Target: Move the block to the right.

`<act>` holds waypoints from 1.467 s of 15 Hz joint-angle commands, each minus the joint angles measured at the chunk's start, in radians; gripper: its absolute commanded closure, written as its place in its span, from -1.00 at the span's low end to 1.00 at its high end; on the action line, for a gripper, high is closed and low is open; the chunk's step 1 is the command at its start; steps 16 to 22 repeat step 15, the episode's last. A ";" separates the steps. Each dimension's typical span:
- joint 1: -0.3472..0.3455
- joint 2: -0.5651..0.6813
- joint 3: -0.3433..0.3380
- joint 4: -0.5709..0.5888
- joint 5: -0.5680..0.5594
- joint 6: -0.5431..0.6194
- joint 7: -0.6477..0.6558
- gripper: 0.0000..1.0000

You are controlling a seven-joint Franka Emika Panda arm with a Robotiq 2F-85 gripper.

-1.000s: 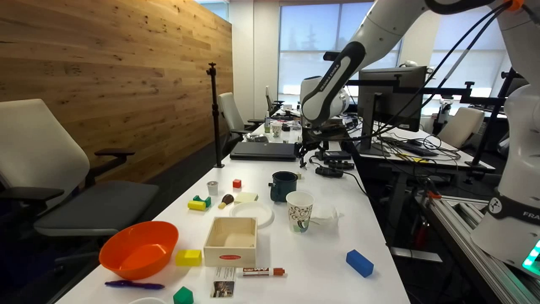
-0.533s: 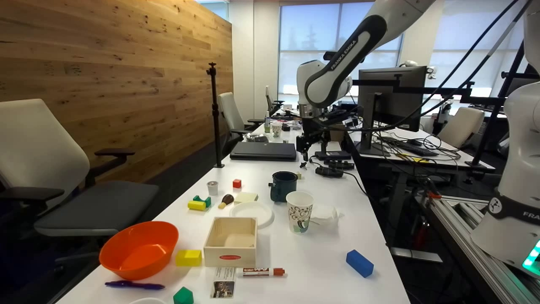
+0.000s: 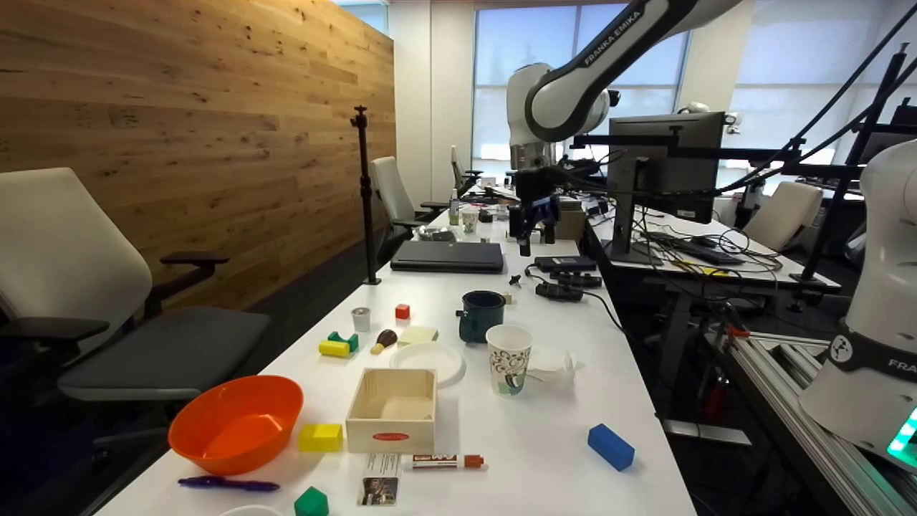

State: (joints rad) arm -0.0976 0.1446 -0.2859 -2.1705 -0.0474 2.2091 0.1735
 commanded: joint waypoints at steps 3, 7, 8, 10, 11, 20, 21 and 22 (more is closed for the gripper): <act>-0.063 -0.066 0.043 -0.012 0.001 -0.036 -0.197 -1.00; -0.067 -0.041 0.048 0.002 -0.003 -0.024 -0.170 -1.00; -0.067 -0.041 0.049 0.002 -0.003 -0.024 -0.171 -1.00; -0.066 -0.041 0.050 0.002 -0.003 -0.024 -0.172 -1.00; -0.066 -0.041 0.050 0.002 -0.003 -0.024 -0.172 -1.00; -0.066 -0.041 0.051 0.002 -0.003 -0.024 -0.172 -1.00; -0.066 -0.041 0.051 0.002 -0.003 -0.024 -0.172 -1.00; -0.066 -0.041 0.051 0.002 -0.003 -0.024 -0.172 -1.00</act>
